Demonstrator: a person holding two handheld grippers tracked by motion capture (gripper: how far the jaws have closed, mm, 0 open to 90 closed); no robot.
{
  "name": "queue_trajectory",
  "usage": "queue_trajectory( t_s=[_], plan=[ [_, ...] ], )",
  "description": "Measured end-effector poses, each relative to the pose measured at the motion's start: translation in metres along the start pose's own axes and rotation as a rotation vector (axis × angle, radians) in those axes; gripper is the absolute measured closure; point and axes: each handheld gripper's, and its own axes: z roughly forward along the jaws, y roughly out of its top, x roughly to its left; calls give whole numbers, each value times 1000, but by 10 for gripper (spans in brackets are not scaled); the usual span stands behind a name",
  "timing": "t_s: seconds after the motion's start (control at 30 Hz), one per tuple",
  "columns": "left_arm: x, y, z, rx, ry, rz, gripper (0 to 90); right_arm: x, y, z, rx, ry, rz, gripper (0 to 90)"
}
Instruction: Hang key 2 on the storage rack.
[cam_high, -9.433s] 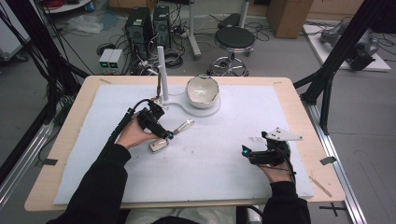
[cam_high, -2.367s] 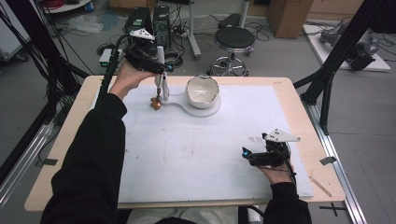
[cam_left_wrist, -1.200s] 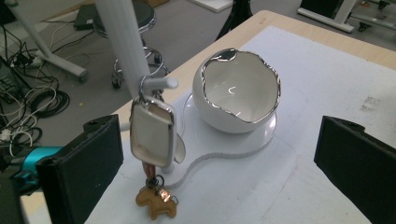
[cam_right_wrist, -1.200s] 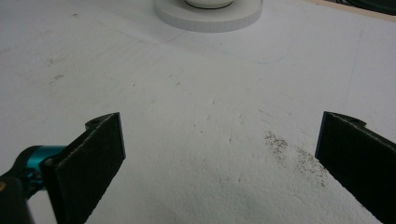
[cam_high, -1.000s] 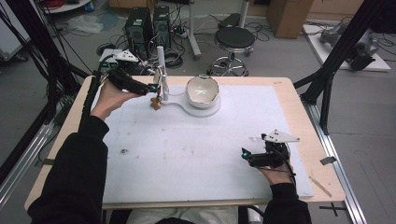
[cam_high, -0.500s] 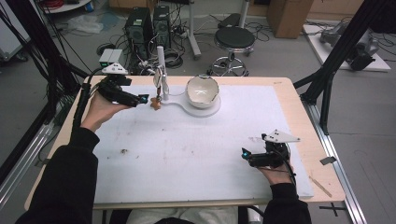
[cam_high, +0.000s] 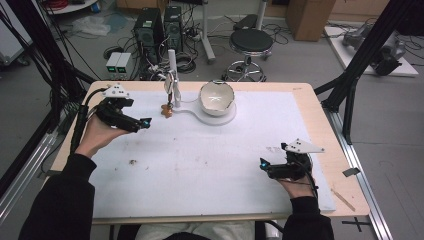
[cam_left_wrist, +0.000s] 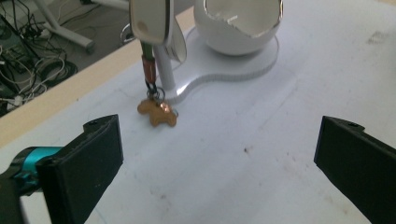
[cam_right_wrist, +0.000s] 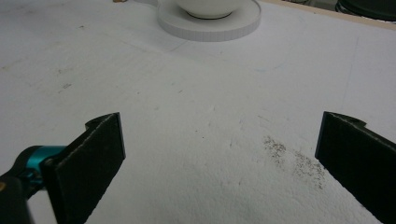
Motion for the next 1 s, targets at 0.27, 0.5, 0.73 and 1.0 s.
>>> queue_trajectory(
  t_s=[0.27,0.5,0.73,1.0],
  plan=[
    [4,-27,-12,15,19,-26,17,1,0,0,6,1,-1,6],
    [5,-49,-16,25,23,-58,17,1,-1,1,12,-2,6,6],
    [-1,-66,-12,50,28,-53,17,1,-2,2,24,-4,0,7],
    [-4,-81,-15,57,49,-64,17,0,-2,2,23,-6,2,6]
  ],
)
